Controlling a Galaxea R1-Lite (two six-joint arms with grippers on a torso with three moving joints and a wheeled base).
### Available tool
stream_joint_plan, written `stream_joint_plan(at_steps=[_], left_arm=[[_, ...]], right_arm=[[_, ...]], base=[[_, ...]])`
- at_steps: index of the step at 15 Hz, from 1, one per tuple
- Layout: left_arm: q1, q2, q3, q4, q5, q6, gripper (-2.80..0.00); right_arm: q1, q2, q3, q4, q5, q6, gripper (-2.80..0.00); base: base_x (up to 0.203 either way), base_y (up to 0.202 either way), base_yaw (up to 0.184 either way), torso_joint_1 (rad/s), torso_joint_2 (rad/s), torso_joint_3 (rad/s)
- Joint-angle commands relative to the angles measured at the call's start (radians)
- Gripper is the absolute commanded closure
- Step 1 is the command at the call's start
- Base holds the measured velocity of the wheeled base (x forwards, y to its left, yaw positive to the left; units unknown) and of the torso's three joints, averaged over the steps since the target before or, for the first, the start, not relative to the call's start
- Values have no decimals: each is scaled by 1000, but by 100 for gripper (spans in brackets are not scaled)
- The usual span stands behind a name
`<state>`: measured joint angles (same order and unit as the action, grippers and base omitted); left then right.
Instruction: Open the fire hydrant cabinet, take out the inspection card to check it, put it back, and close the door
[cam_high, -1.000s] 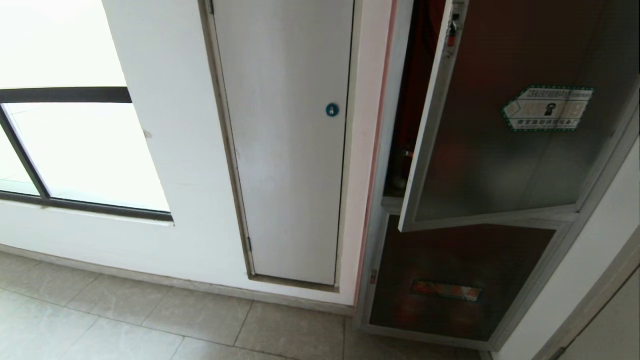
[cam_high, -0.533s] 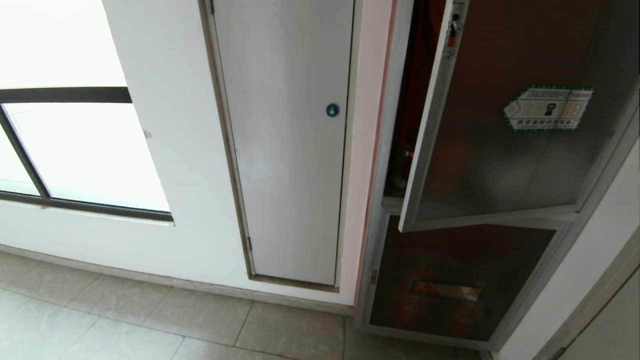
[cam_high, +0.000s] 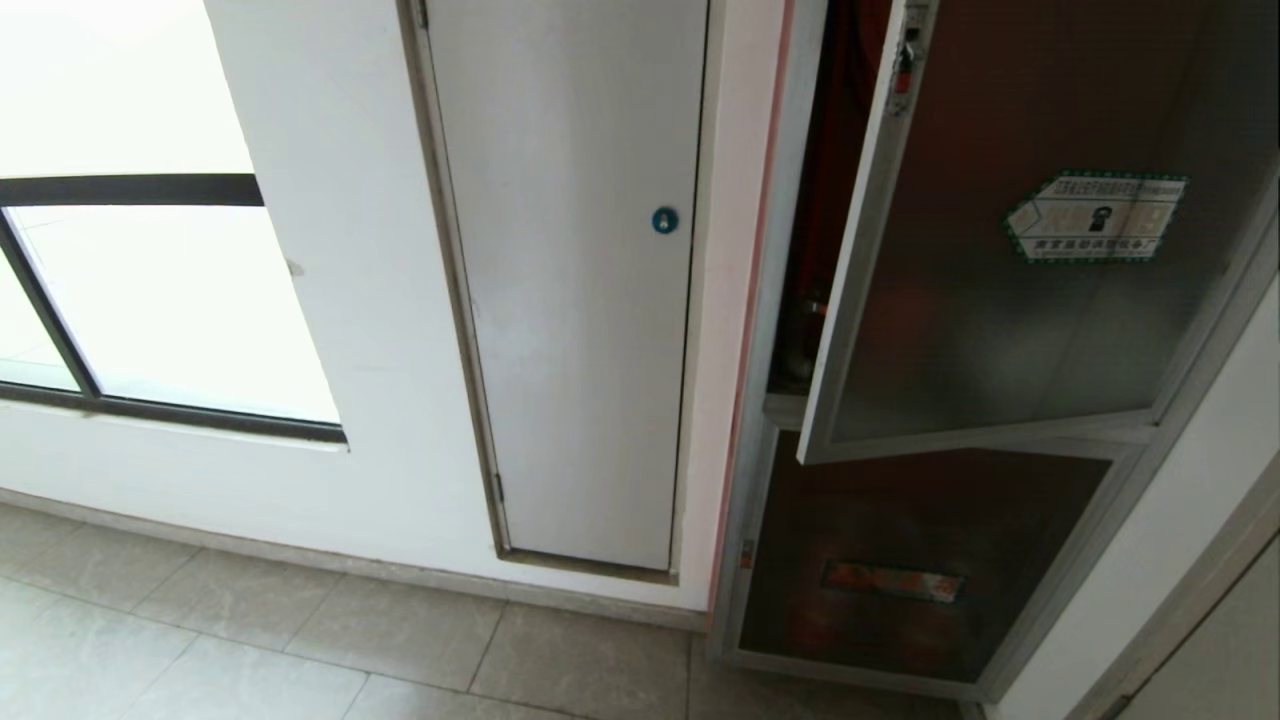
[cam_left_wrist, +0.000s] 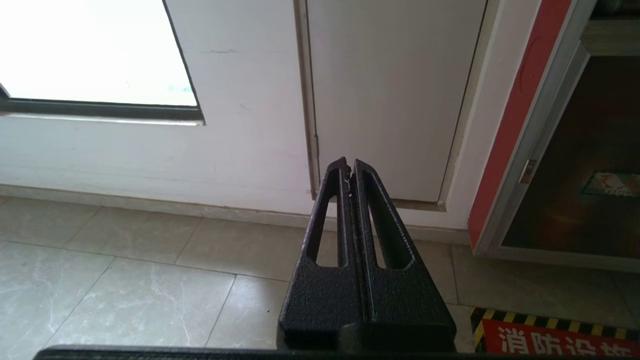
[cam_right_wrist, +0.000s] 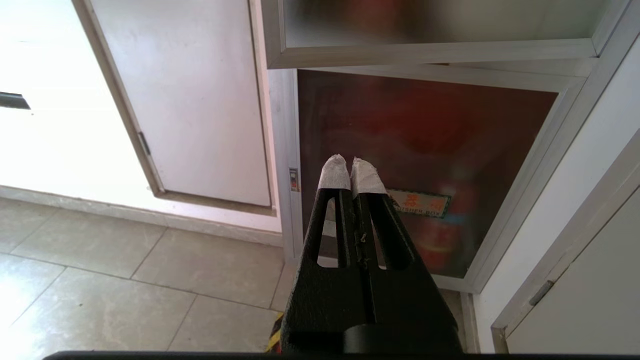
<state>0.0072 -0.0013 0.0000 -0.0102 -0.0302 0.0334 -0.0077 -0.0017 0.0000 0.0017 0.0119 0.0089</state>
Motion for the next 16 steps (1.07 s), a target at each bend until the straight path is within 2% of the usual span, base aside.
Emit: stream_joint_plan(at_steps=[1,16], left_arm=[[0,1,6,0,0,0,0],[0,1,6,0,0,3,0]], right_arm=[[0,0,0,0,0,0,0],[0,0,0,0,0,0,0]], base=[[0,0,0,0,0,0],[0,0,0,0,0,0]])
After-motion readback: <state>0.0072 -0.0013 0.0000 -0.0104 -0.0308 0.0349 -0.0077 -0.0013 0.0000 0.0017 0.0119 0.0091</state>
